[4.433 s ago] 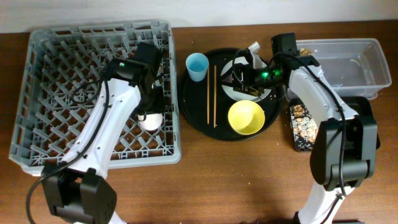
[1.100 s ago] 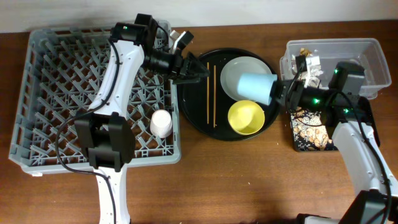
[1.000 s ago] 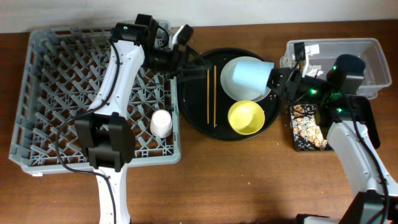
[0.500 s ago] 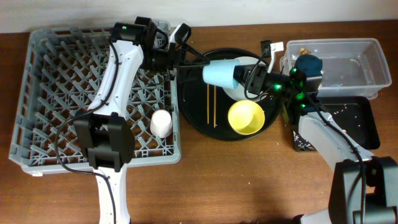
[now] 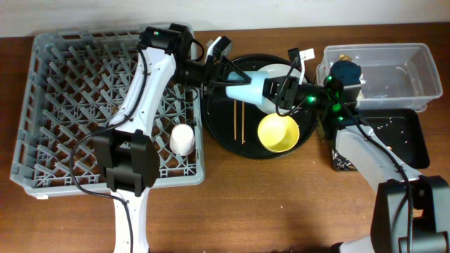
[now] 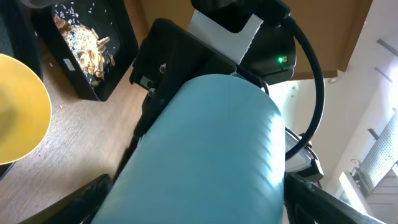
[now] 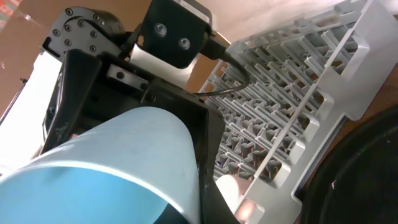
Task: Sort waste into correct bins and load items into the dishwasher rack
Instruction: 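Lift the blue cup and hand it to the left gripper, then place the blue cup upside down in the dish rack with the left gripper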
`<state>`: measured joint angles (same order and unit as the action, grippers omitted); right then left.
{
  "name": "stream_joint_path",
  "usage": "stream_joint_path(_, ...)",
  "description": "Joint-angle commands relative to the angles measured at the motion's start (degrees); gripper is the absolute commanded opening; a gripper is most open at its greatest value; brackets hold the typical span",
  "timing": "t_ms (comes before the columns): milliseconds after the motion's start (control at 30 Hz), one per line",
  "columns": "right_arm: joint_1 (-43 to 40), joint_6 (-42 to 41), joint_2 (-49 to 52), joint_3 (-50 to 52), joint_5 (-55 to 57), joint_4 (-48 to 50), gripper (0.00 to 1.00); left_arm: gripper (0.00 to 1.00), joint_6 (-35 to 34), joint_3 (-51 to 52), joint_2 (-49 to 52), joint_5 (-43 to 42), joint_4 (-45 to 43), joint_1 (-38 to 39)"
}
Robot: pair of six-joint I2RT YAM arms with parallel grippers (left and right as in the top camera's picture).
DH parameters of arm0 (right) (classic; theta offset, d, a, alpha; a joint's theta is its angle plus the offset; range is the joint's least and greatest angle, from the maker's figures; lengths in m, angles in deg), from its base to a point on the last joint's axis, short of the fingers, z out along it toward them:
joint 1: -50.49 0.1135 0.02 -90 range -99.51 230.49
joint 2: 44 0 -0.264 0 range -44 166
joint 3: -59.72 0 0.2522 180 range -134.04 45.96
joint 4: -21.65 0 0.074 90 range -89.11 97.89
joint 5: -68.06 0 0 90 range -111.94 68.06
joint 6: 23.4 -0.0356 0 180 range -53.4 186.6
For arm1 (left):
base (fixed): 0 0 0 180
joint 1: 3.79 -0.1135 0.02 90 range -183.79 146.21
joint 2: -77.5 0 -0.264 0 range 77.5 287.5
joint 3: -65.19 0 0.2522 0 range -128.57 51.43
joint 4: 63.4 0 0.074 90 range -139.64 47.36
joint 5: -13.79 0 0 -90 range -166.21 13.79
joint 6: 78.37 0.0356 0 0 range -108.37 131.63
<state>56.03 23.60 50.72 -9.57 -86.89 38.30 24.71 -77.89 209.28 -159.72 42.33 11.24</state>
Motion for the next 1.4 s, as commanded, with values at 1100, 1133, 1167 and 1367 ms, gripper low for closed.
stream_joint_path(1100,-3.0,7.7,1.2,-1.1,0.3,-10.1,0.98,0.24,-31.5,15.7,-13.8,91.5,-18.5,-0.1)
stream_joint_path(1133,-3.0,7.7,1.2,-1.1,0.3,-10.1,0.98,0.24,-31.5,18.1,-13.8,91.5,-20.7,-0.2)
stream_joint_path(1167,-3.0,7.8,1.2,-1.1,0.3,-10.1,0.99,0.25,-31.5,21.0,-13.8,91.5,-23.4,-0.2)
stream_joint_path(1367,-3.0,8.1,1.2,-1.1,0.3,-10.2,0.98,0.40,-31.5,28.3,-13.7,91.3,-30.6,0.2)
